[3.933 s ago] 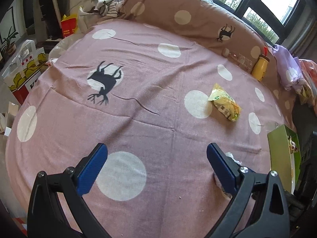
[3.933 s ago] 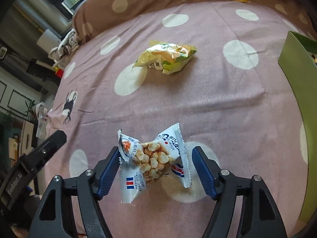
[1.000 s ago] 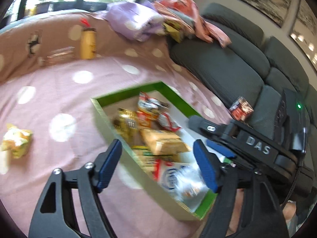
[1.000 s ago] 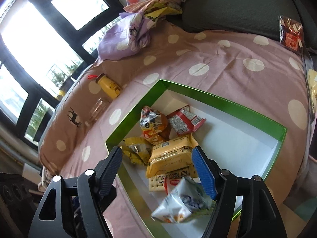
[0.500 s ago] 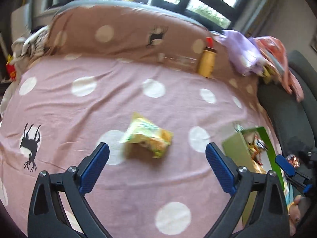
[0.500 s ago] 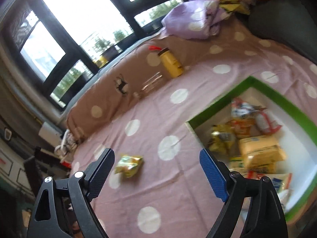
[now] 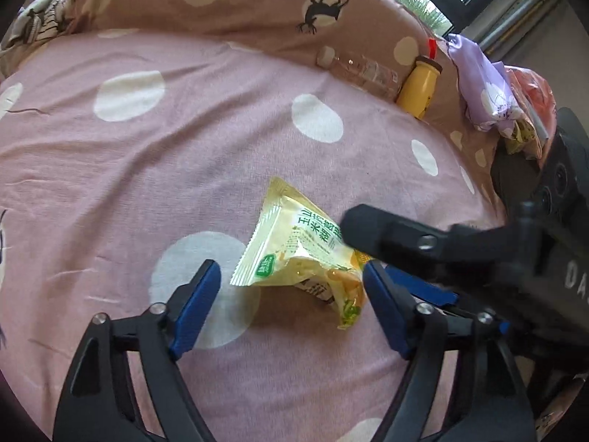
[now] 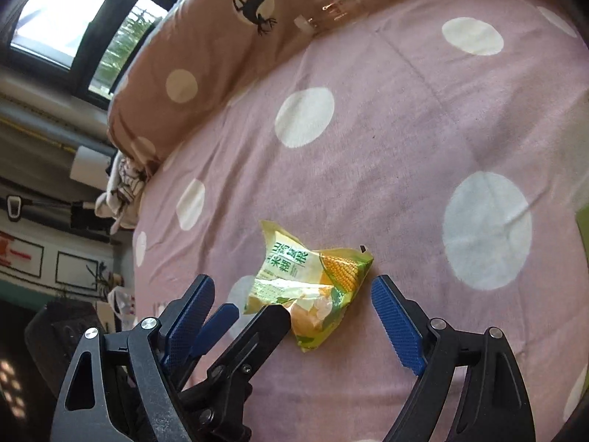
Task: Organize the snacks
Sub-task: 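Grasp the yellow-green corn snack bag with the right gripper, then lift the corn snack bag and carry it into the green box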
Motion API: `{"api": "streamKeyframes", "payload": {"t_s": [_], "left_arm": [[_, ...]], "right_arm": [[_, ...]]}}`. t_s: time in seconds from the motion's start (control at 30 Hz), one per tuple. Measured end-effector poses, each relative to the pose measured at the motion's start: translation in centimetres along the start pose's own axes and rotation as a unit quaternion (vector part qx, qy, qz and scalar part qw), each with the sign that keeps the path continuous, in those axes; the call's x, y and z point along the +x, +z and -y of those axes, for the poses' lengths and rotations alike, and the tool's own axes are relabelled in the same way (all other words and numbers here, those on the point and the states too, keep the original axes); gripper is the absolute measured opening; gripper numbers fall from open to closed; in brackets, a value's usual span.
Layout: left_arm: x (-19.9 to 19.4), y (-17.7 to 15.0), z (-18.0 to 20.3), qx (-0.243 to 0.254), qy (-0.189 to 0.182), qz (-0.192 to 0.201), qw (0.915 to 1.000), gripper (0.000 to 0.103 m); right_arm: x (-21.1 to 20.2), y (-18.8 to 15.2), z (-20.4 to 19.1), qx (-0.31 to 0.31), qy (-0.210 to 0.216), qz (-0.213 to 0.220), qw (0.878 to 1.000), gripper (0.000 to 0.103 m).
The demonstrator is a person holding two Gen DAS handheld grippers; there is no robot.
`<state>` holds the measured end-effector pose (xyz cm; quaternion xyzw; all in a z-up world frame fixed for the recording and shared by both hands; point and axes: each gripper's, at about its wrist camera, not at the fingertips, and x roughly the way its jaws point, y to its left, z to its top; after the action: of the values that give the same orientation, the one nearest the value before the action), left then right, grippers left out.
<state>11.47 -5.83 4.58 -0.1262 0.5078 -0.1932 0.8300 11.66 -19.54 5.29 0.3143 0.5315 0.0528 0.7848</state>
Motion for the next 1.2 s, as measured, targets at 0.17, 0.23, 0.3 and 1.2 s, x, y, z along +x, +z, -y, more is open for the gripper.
{"api": "streamKeyframes", "payload": {"t_s": [0.17, 0.23, 0.3, 1.2], "left_arm": [[0.9, 0.1, 0.2, 0.019, 0.002, 0.006, 0.9998, 0.055], [1.1, 0.0, 0.3, 0.025, 0.012, 0.009, 0.9996, 0.051], [1.0, -0.1, 0.4, 0.028, 0.012, 0.011, 0.9995, 0.045], [-10.1, -9.5, 4.3, 0.062, 0.095, 0.051, 0.9922, 0.036]], "right_arm": [[1.6, 0.0, -0.2, -0.014, -0.001, -0.015, 1.000, 0.070], [1.5, 0.0, -0.4, -0.025, -0.015, -0.009, 1.000, 0.065], [1.2, -0.1, -0.4, -0.034, -0.016, -0.005, 0.999, 0.058], [-6.8, -11.3, -4.0, -0.108, 0.066, 0.008, 0.992, 0.044]]}}
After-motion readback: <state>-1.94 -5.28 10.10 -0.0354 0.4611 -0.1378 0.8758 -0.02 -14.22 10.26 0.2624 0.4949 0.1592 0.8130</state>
